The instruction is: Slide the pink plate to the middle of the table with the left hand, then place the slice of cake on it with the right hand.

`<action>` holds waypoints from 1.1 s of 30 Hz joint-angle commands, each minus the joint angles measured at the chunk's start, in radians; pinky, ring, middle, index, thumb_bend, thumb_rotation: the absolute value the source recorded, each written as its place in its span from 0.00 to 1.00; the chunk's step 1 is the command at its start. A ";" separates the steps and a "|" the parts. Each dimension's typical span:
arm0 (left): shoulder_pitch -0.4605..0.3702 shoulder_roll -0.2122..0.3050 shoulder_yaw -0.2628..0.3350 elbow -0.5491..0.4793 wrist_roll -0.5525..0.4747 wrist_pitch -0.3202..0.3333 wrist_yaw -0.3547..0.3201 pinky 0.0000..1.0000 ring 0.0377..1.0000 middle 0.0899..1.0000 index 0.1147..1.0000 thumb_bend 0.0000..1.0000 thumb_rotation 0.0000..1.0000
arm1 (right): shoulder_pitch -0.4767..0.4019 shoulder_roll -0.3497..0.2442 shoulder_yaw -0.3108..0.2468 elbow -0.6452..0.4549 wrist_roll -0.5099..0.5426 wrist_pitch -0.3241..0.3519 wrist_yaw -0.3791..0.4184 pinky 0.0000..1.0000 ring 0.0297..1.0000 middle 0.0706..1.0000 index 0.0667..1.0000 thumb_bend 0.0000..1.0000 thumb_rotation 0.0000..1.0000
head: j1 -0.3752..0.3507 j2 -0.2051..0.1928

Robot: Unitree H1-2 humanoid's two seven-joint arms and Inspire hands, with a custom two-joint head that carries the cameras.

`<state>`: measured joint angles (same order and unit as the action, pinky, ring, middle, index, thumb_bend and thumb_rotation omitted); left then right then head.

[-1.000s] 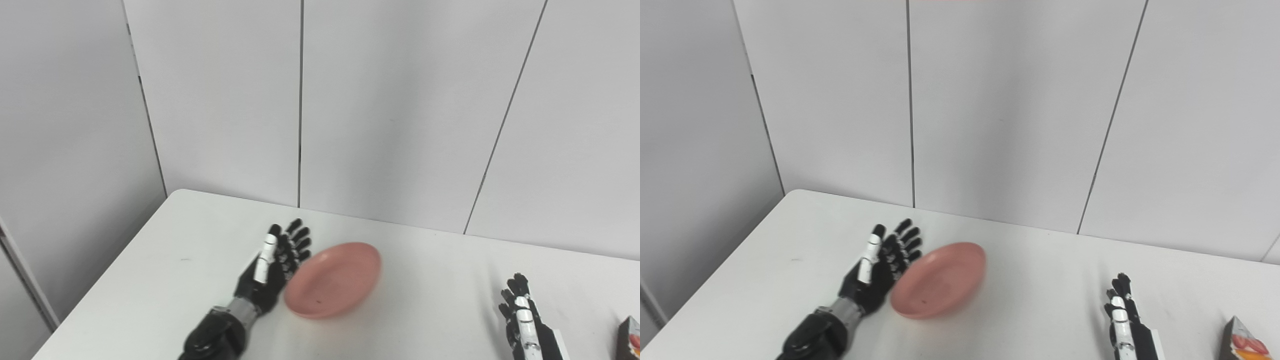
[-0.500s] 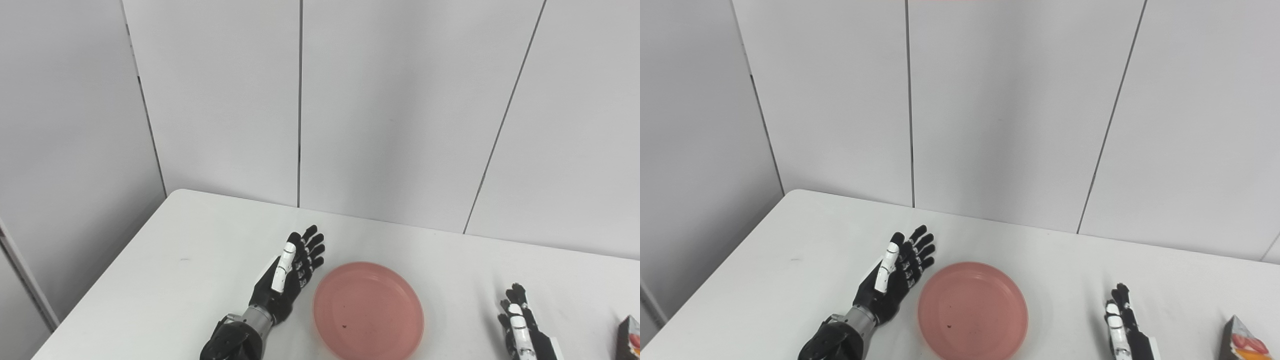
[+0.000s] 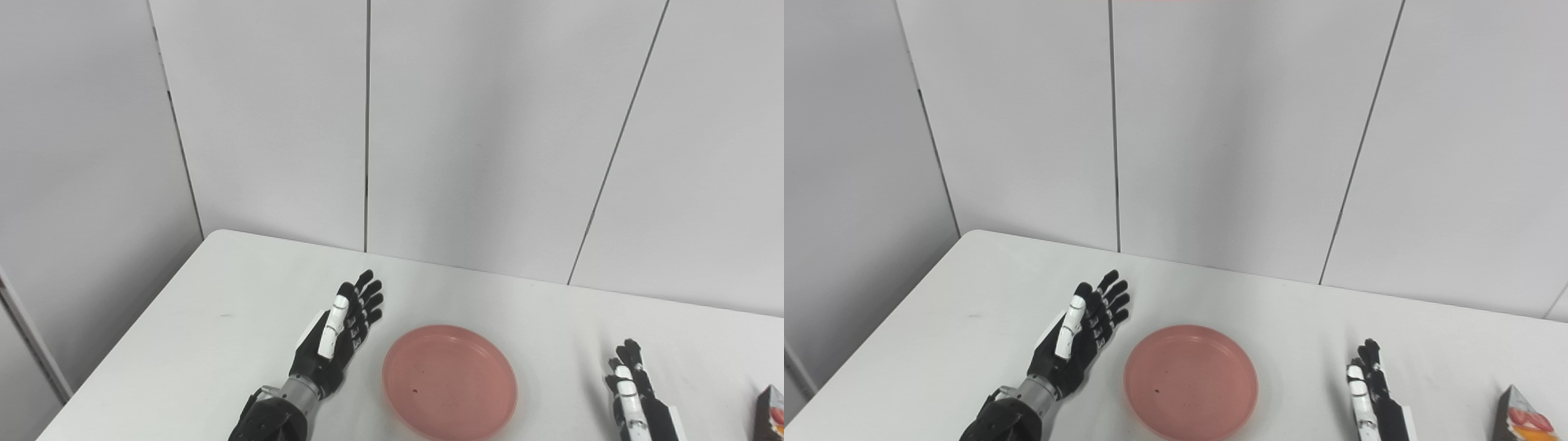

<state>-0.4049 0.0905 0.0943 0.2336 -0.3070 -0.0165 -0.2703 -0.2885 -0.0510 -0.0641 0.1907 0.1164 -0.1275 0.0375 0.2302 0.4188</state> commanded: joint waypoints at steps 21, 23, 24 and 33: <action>0.012 0.015 -0.031 -0.050 -0.020 0.036 -0.045 1.00 1.00 1.00 1.00 0.78 1.00 | -0.040 0.021 0.019 -0.021 -0.045 -0.051 -0.014 1.00 0.99 0.99 1.00 0.62 0.83 | -0.155 0.070; 0.008 0.016 -0.030 -0.036 -0.018 0.030 -0.047 1.00 1.00 1.00 1.00 0.77 1.00 | -0.042 0.020 0.019 -0.017 -0.042 -0.051 -0.013 1.00 0.99 0.99 1.00 0.61 0.83 | -0.156 0.073; 0.006 0.015 -0.029 -0.028 -0.018 0.029 -0.046 1.00 1.00 1.00 1.00 0.78 1.00 | -0.044 0.019 0.019 -0.014 -0.040 -0.051 -0.011 1.00 0.99 0.99 1.00 0.62 0.83 | -0.158 0.073; 0.002 0.021 -0.019 0.034 -0.025 0.008 -0.066 1.00 1.00 1.00 1.00 0.77 1.00 | -0.048 0.030 0.025 -0.008 -0.039 -0.049 -0.014 1.00 0.99 1.00 1.00 0.62 0.81 | -0.227 0.076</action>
<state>-0.3746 0.0988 0.0725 0.2701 -0.3207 0.0187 -0.3236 -0.3017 -0.0278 -0.0410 0.2027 0.0770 -0.1459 0.0230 0.0015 0.4939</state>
